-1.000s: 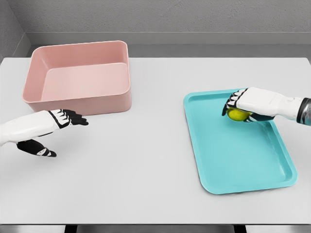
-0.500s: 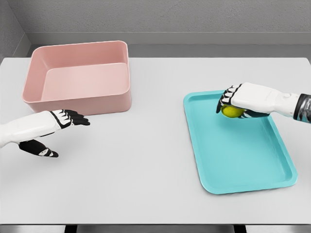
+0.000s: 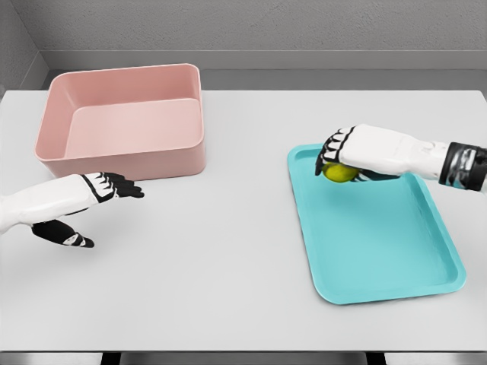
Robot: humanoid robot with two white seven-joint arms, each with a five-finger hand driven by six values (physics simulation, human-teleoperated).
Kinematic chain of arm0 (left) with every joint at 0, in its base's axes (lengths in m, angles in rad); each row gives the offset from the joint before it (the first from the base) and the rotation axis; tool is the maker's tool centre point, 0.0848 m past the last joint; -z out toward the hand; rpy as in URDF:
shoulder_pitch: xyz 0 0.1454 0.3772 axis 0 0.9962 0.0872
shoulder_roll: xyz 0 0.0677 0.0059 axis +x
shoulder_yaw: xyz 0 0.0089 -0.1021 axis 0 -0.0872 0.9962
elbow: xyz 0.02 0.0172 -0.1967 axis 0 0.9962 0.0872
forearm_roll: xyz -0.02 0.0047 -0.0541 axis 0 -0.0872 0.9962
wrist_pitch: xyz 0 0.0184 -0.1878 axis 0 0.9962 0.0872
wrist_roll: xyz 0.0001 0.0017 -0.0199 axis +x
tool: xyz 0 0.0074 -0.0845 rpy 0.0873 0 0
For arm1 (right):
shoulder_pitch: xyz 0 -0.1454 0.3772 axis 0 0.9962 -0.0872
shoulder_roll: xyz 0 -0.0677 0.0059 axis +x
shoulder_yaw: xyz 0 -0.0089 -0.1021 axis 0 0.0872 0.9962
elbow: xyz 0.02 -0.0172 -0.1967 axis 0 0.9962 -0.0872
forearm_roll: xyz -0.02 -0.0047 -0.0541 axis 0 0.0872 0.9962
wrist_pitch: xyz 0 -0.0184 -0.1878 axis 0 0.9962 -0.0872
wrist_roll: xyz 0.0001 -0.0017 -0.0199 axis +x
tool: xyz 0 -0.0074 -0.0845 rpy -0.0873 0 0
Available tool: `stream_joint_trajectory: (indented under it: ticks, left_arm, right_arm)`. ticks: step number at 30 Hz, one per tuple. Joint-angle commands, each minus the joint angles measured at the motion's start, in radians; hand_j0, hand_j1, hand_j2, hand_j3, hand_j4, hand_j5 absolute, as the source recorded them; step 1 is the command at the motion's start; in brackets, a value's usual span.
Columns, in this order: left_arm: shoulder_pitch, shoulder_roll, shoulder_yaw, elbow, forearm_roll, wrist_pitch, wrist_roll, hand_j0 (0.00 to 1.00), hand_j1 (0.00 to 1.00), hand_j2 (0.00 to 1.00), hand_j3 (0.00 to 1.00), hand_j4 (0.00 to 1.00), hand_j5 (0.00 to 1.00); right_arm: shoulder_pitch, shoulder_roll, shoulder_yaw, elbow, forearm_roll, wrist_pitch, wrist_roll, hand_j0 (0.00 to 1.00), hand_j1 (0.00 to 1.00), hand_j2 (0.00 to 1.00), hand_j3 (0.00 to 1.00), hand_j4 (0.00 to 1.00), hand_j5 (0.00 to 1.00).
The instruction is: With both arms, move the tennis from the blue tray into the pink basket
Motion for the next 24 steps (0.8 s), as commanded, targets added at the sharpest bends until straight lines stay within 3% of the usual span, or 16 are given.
stream_joint_trajectory:
  ticks: [1, 24]
  left_arm:
    - [0.0, -0.001, 0.001, -0.002, 0.007, 0.001, 0.0, 1.0, 1.0, 1.0, 1.0, 1.0, 1.0]
    - [0.0, -0.022, 0.001, -0.021, 0.004, 0.001, -0.007, 1.0, 1.0, 1.0, 1.0, 1.0, 1.0]
  right_arm:
    - [-0.002, 0.007, 0.005, -0.008, -0.006, 0.002, 0.0, 0.59, 0.59, 0.59, 0.59, 0.59, 0.59]
    - [-0.066, 0.096, 0.069, -0.02, -0.006, 0.002, 0.007, 0.59, 0.59, 0.59, 0.59, 0.59, 0.59]
